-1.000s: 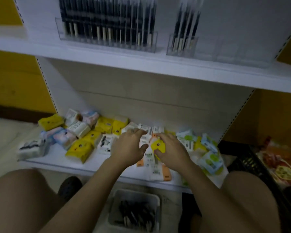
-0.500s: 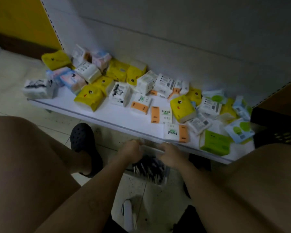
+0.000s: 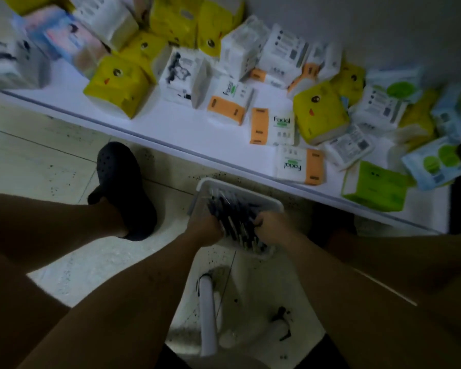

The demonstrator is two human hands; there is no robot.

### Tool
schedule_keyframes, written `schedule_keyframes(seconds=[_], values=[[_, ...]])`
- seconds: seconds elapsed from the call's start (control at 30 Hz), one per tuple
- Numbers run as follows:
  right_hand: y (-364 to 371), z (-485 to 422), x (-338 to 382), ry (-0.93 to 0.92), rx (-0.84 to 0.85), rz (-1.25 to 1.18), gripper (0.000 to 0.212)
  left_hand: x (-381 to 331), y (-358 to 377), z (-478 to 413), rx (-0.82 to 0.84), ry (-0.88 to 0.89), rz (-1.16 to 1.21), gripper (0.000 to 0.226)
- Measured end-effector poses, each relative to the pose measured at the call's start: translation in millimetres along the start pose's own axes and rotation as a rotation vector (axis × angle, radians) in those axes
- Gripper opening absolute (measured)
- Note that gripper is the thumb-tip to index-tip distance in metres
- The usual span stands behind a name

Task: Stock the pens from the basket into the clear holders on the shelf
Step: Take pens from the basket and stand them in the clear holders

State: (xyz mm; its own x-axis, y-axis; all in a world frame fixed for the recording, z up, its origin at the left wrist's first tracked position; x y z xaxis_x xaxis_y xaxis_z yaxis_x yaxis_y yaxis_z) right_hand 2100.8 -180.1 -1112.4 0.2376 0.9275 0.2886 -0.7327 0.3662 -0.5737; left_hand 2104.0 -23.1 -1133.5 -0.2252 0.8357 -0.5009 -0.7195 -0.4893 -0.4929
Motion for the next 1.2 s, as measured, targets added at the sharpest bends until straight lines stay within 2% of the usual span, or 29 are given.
schedule_keyframes(seconds=[0.1, 0.2, 0.3, 0.4, 0.47, 0.57, 0.67, 0.73, 0.77, 0.87, 0.97, 1.17, 1.2], values=[[21.7, 2.8, -5.2, 0.034, 0.072, -0.001, 0.021, -4.3, 28.0, -3.0, 0.096, -0.042, -0.05, 0.025], [28.9, -2.5, -2.4, 0.043, 0.065, -0.05, 0.013, -9.5, 46.7, -7.0, 0.177, -0.045, -0.027, 0.034], [33.7, -7.9, 0.8, 0.072, 0.028, -0.102, 0.02, -18.5, 55.7, -13.6, 0.297, 0.008, -0.023, 0.052], [44.2, -9.0, -11.8, 0.144, 0.012, -0.123, 0.022, -25.7, 58.7, -18.7, 0.38, 0.009, 0.008, 0.049], [50.5, -7.4, -19.1, 0.148, 0.033, -0.096, 0.023, -23.3, 57.5, -20.6, 0.362, -0.048, 0.081, 0.044], [54.6, -8.6, -25.5, 0.177, 0.062, -0.114, 0.028, -7.4, 52.0, -28.4, 0.19, -0.17, 0.253, 0.037], [53.0, -12.2, -26.4, 0.217, 0.074, -0.15, 0.011, 4.2, 47.1, -29.5, 0.005, -0.232, 0.383, 0.017], [51.6, -15.0, -28.8, 0.236, 0.067, -0.174, 0.031, 2.7, 43.7, -27.9, -0.039, -0.218, 0.389, 0.017], [54.5, -17.3, -32.0, 0.25, 0.086, -0.173, 0.033, 0.0, 41.5, -26.3, -0.038, -0.204, 0.389, 0.017], [59.7, -21.7, -36.5, 0.275, 0.139, -0.199, 0.021, -8.1, 29.3, -24.5, -0.055, -0.161, 0.39, 0.023], [63.8, -22.2, -30.2, 0.232, 0.213, -0.076, 0.031, -10.5, 19.9, -19.2, -0.022, -0.152, 0.458, 0.017], [69.5, -24.7, -39.2, 0.304, 0.187, -0.219, 0.036, -1.2, 22.4, 1.6, 0.131, -0.235, 0.497, 0.009], [64.4, -24.7, -38.2, 0.282, 0.169, -0.174, 0.037, 0.5, 24.2, 4.3, 0.156, -0.254, 0.483, 0.011]])
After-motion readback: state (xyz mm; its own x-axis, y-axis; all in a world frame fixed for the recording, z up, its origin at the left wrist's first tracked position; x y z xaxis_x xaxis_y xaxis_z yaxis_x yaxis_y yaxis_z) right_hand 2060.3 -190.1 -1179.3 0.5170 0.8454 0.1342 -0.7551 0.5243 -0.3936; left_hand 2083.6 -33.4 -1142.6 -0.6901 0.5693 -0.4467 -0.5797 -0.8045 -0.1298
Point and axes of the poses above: each hand's wrist, its own z-axis away from the middle knuckle, its own y-axis out of the palm, x = y × z, the point moved 8 cm from there along -z, towards the middle knuckle, and after that the axes turned 1 degree about -x, right-handed, at the moved point
